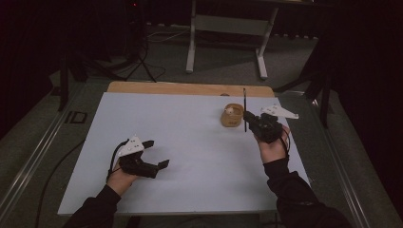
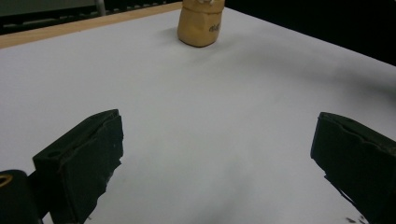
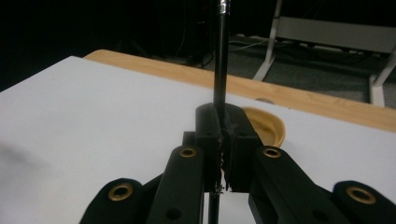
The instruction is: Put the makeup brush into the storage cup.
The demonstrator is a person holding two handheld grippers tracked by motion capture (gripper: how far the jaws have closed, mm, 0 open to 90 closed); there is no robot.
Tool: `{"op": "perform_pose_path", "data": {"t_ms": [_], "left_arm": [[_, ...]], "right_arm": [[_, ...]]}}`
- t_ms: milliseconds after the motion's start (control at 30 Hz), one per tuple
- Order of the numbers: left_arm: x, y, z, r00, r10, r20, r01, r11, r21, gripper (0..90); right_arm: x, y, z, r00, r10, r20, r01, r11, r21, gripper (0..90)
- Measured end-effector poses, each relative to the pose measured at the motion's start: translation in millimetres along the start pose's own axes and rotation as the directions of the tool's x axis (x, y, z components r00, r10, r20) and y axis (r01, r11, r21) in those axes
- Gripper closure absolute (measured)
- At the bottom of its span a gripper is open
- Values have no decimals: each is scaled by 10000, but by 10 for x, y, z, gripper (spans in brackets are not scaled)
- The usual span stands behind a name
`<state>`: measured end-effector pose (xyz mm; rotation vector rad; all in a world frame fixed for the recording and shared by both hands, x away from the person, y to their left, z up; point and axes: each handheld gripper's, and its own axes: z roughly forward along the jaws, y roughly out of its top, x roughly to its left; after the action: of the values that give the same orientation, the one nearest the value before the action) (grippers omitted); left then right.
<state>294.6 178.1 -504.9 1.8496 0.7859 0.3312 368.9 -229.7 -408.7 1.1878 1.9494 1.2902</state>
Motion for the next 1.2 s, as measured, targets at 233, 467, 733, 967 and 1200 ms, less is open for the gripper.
{"op": "perform_pose_path", "data": {"t_ms": [233,467,733,967,1200], "left_arm": [[-4,-9,-1,10000,1,89,-1,10000,-10,26],[-4,-34,8,9999,-34,164,35,10000,-12,26],[-20,-58,36,9994,-45,347,43,10000,66,26],[-11,-56,31,9993,-108,346,106,9999,61,26],[-9,-52,25,9991,-147,404,147,9999,3,26]], "right_arm": [[-18,116,81,9999,-37,159,43,9993,-359,859],[-78,238,135,9996,219,170,-205,9967,-786,858],[-189,344,282,9972,612,420,-574,9946,-867,858],[-234,388,397,9968,559,572,-500,9937,-1004,858],[-289,388,498,9978,402,536,-330,9911,-1290,859]]}}
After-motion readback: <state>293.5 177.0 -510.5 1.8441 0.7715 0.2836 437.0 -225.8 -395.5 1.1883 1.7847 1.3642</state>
